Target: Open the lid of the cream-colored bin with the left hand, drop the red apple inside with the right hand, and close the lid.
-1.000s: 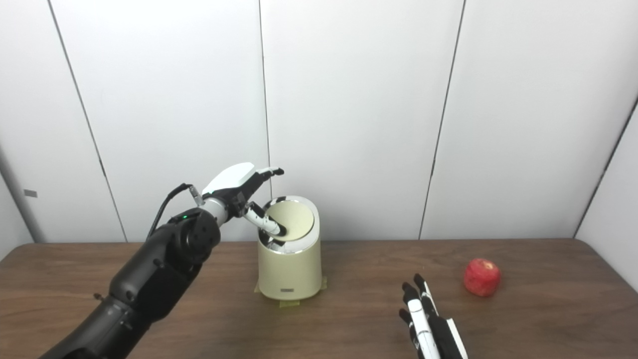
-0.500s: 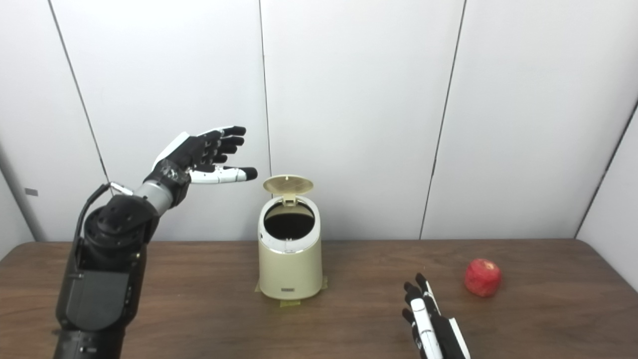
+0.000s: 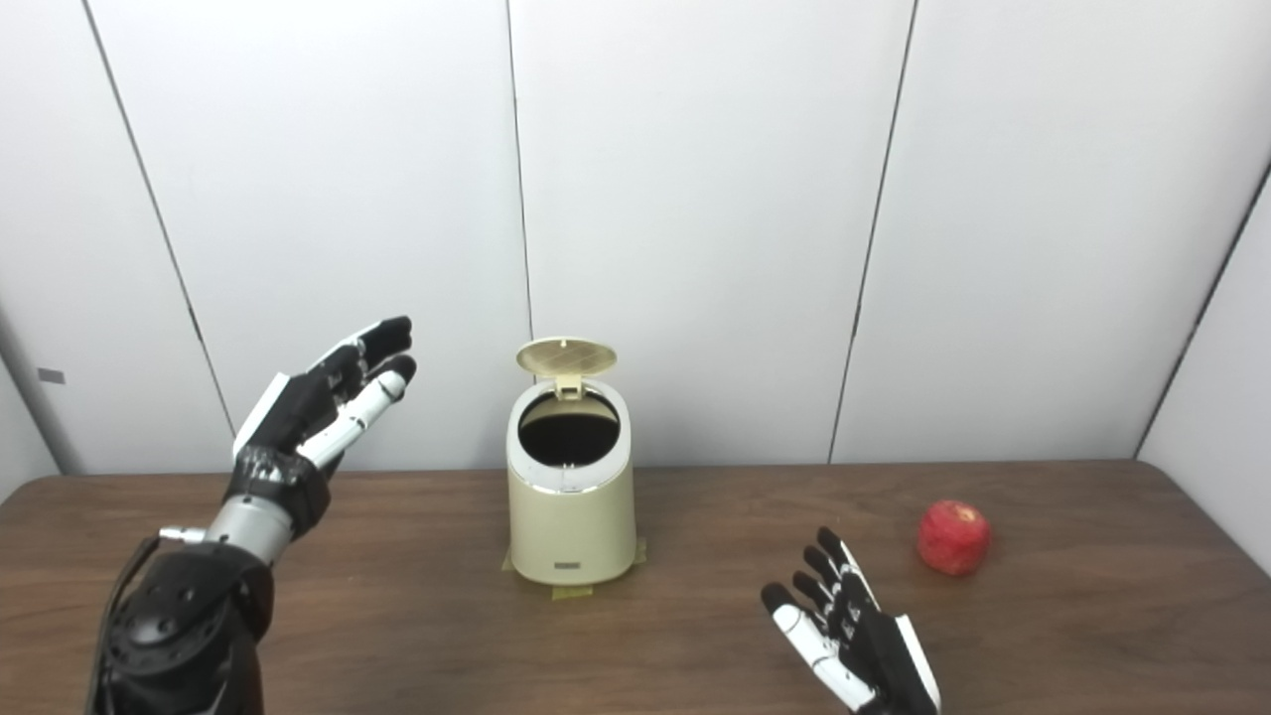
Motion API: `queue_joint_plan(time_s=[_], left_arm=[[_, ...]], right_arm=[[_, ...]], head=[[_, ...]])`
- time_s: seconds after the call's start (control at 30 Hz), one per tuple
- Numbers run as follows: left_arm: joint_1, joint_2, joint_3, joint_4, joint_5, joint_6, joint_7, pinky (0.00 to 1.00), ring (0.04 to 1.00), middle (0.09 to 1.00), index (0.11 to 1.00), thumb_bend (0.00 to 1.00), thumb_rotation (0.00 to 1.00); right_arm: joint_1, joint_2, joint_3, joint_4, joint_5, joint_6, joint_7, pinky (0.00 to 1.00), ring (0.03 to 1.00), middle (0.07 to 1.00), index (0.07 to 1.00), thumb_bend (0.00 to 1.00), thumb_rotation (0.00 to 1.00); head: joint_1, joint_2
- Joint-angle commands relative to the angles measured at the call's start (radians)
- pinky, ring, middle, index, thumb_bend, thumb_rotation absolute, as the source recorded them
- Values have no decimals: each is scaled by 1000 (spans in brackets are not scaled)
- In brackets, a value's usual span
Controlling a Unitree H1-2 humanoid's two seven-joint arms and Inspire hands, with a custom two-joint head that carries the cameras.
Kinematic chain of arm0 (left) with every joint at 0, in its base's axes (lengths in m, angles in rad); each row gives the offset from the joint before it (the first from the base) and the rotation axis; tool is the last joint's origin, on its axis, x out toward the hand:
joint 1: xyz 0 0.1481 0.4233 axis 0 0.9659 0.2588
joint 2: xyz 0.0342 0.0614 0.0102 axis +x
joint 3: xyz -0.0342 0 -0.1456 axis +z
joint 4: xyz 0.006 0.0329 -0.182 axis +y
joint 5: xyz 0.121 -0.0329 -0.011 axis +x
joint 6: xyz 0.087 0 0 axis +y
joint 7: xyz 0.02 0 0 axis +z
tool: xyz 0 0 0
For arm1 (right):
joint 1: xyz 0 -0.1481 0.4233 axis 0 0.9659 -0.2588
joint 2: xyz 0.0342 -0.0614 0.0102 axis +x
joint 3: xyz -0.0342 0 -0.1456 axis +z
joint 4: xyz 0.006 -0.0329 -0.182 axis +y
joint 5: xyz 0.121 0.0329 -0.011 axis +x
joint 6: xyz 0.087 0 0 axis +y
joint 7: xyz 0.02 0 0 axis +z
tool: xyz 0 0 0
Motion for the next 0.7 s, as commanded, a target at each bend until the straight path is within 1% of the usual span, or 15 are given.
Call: queue_joint_plan(time_s=[0.0,0.07,0.13,0.17,0.27,0.3,0.37,0.43,0.5,0.53,0.57,0.6,0.63,0.67], left_arm=[[37,-4,-4,-56,-44,-5,23,936,932,921,890,366,436],[99,-6,-10,-77,-85,-5,46,947,936,927,905,360,482],[136,-2,-19,-83,-114,-9,74,944,933,927,907,367,510],[157,1,-27,-85,-121,-15,89,939,938,933,909,369,561],[202,17,-49,-89,-142,-35,123,927,940,937,919,345,691],[216,23,-57,-91,-148,-41,131,930,941,938,925,344,730],[244,38,-73,-96,-163,-56,145,945,948,945,940,341,773],[263,52,-85,-101,-176,-66,156,957,950,951,956,339,803],[272,66,-93,-100,-190,-75,168,972,956,959,965,345,809],[275,72,-94,-96,-199,-81,174,974,957,961,967,347,808],[276,77,-96,-93,-206,-84,180,982,963,969,978,341,800],[277,81,-99,-92,-212,-85,186,989,968,975,987,335,797],[278,86,-100,-91,-220,-85,192,992,971,978,991,331,796],[278,90,-102,-91,-226,-84,197,997,977,983,993,330,798]], right_arm=[[-38,0,-6,-18,-1,-42,0,822,905,941,952,659,386],[-40,3,-10,-15,12,-53,4,829,907,948,957,679,430],[-40,4,-14,-12,17,-61,6,839,908,950,958,682,454],[-41,3,-15,-11,15,-67,5,870,915,954,964,658,488],[-40,1,-14,-17,4,-78,1,884,917,953,966,679,551],[-40,0,-10,-25,-7,-81,-1,875,916,951,962,689,554],[-39,-7,1,-37,-48,-94,-11,847,914,946,954,700,557],[-40,-16,5,-47,-84,-98,-19,826,916,938,949,724,561],[-45,-29,-3,-48,-103,-101,-23,864,934,944,957,735,514],[-48,-49,-6,-40,-136,-106,-31,876,937,944,959,737,499],[-53,-64,-13,-40,-161,-100,-39,909,936,939,957,767,503],[-56,-74,-18,-40,-178,-95,-44,909,930,938,957,778,488],[-63,-85,-18,-55,-212,-76,-51,909,927,937,956,784,479],[-67,-90,-17,-68,-233,-61,-55,866,911,927,949,784,462]], head=[[-4,1],[-9,1],[-9,1],[-16,-1],[-23,2],[-25,4],[-35,8],[-47,12],[-58,14],[-88,20],[-99,22],[-99,22],[-142,31],[-142,31]])
